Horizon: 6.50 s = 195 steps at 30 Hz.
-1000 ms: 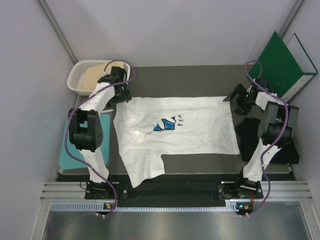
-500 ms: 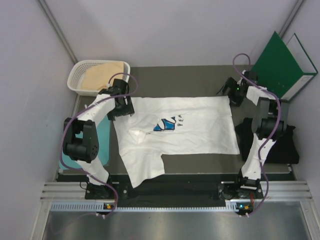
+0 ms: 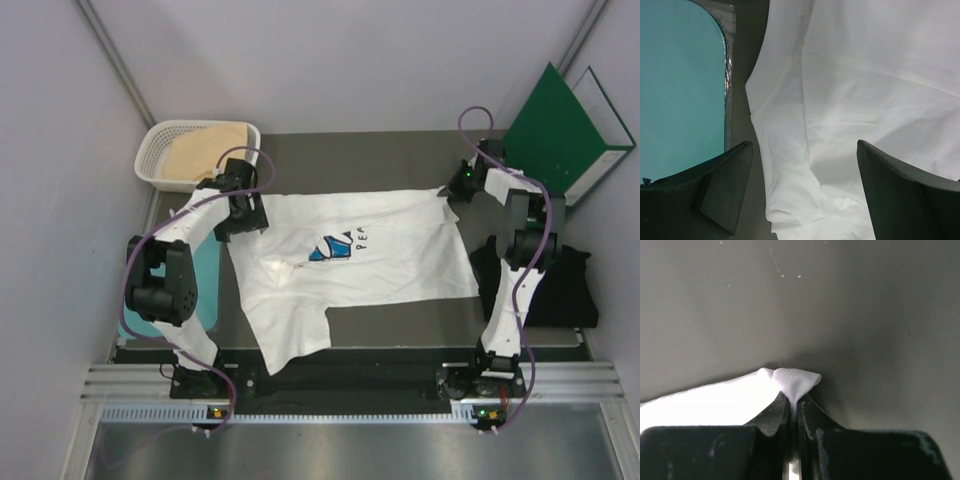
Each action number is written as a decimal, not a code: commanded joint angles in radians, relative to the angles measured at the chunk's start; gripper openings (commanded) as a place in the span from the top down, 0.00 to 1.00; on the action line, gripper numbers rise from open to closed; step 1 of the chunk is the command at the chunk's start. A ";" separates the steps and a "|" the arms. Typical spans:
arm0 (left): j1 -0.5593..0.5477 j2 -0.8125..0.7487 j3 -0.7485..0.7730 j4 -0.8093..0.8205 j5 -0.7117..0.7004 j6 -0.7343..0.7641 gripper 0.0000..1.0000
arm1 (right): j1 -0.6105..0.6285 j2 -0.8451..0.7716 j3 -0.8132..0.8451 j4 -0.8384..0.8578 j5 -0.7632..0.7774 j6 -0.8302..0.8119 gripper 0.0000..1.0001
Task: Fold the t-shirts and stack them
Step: Fold the flattened tshirt in 1/3 of the way, then grap the side of the flattened tshirt closest away from the robot with both arms, then fold the other side of the tshirt into a rectangle
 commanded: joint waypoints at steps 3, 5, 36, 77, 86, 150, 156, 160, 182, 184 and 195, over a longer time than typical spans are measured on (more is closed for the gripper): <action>0.001 -0.034 0.059 -0.008 -0.013 0.005 0.11 | -0.039 0.042 0.031 -0.035 0.187 -0.007 1.00; -0.001 -0.030 0.068 -0.008 -0.013 0.002 0.11 | -0.048 0.048 0.040 -0.044 0.204 -0.008 1.00; -0.317 -0.255 -0.144 -0.054 0.388 -0.072 0.02 | -0.092 -0.665 -0.518 -0.208 -0.005 -0.005 0.00; 0.004 -0.597 -0.593 -0.197 0.615 -0.260 0.01 | -0.079 -1.489 -1.319 -0.207 0.147 0.644 0.43; -0.157 -0.499 -0.504 -0.172 0.546 -0.262 0.01 | -0.080 -1.201 -1.223 -0.057 0.196 0.579 0.44; -0.872 -0.071 -0.174 -0.597 -0.120 -0.322 1.00 | -0.188 -0.933 -1.060 -0.012 0.029 0.383 1.00; -0.771 -0.016 -0.023 -0.685 -0.204 -0.287 1.00 | -0.188 -0.927 -1.014 -0.021 0.011 0.354 0.99; -0.659 -0.004 0.037 -0.683 -0.223 -0.225 1.00 | -0.184 -0.875 -0.913 -0.041 -0.012 0.309 0.99; -0.346 0.317 0.554 -0.683 -0.390 -0.001 1.00 | -0.097 -0.385 -0.343 -0.144 -0.133 0.064 0.97; -0.334 0.367 0.620 -0.697 -0.412 0.013 1.00 | -0.082 -0.322 -0.295 -0.165 -0.138 0.050 0.97; -0.295 0.542 0.821 -0.734 -0.498 0.039 1.00 | -0.014 -0.131 -0.068 -0.285 -0.063 -0.001 0.57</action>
